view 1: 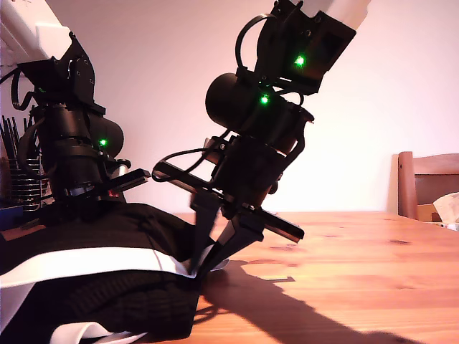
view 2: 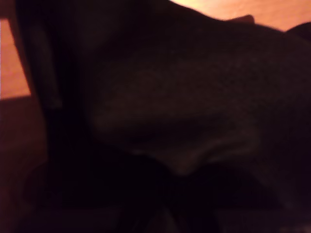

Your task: Fold the shorts in front of you. After folding it, place it to the left side.

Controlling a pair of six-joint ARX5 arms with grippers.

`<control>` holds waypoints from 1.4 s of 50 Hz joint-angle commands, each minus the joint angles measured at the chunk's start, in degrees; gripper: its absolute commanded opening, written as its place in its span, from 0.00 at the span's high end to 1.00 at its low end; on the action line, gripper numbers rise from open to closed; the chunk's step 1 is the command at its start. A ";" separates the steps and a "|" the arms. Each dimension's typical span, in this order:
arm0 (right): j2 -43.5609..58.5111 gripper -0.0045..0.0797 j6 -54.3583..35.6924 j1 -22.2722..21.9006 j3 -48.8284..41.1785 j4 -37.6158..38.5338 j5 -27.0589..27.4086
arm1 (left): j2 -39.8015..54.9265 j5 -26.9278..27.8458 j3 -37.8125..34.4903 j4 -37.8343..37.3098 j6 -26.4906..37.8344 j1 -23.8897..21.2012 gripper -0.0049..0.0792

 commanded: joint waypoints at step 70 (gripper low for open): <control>-4.57 0.52 -26.12 -16.65 11.98 -33.99 -9.92 | 3.41 24.09 4.48 4.59 -0.66 -3.98 0.85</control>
